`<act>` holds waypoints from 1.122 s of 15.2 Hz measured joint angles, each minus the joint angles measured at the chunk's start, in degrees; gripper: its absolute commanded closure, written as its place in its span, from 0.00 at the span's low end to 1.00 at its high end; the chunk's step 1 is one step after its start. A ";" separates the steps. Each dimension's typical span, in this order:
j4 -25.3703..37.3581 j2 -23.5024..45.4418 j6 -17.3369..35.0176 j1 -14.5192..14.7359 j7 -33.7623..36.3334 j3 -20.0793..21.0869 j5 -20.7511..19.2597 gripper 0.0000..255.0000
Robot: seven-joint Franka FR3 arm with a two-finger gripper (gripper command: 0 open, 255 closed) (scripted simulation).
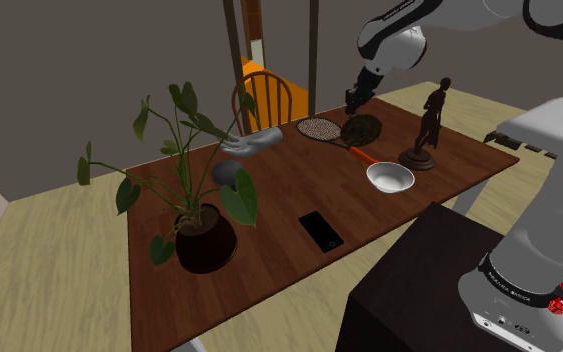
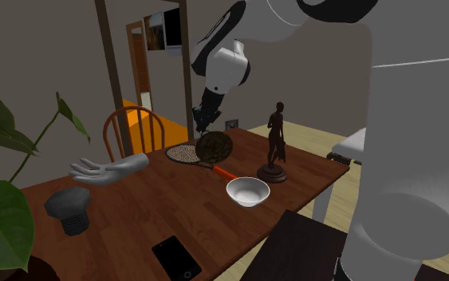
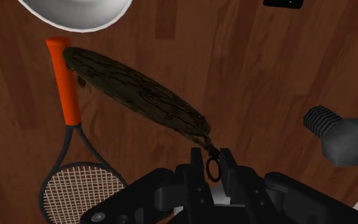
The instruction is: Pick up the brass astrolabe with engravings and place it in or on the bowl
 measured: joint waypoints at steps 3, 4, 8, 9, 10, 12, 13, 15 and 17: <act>-3.47 -4.22 -1.01 -1.10 -1.53 -1.38 -1.52 1.00; -4.85 -6.30 -1.73 -1.55 -1.85 -1.97 -2.52 1.00; -8.19 -11.35 -3.94 -3.74 -4.44 -4.16 -4.80 1.00; -8.83 -12.82 -4.72 -4.19 -4.54 -4.55 -5.69 1.00; -10.20 -14.45 -5.01 -4.77 -5.14 -5.05 -6.46 1.00; -10.75 -16.55 -6.74 -5.90 -6.05 -6.07 -7.80 1.00; -11.19 -17.55 -7.40 -6.45 -6.55 -6.54 -8.41 1.00; -12.12 -18.15 -7.24 -6.84 -7.34 -6.97 -8.58 1.00; -13.23 -17.91 -6.13 -6.89 -8.32 -7.25 -8.08 1.00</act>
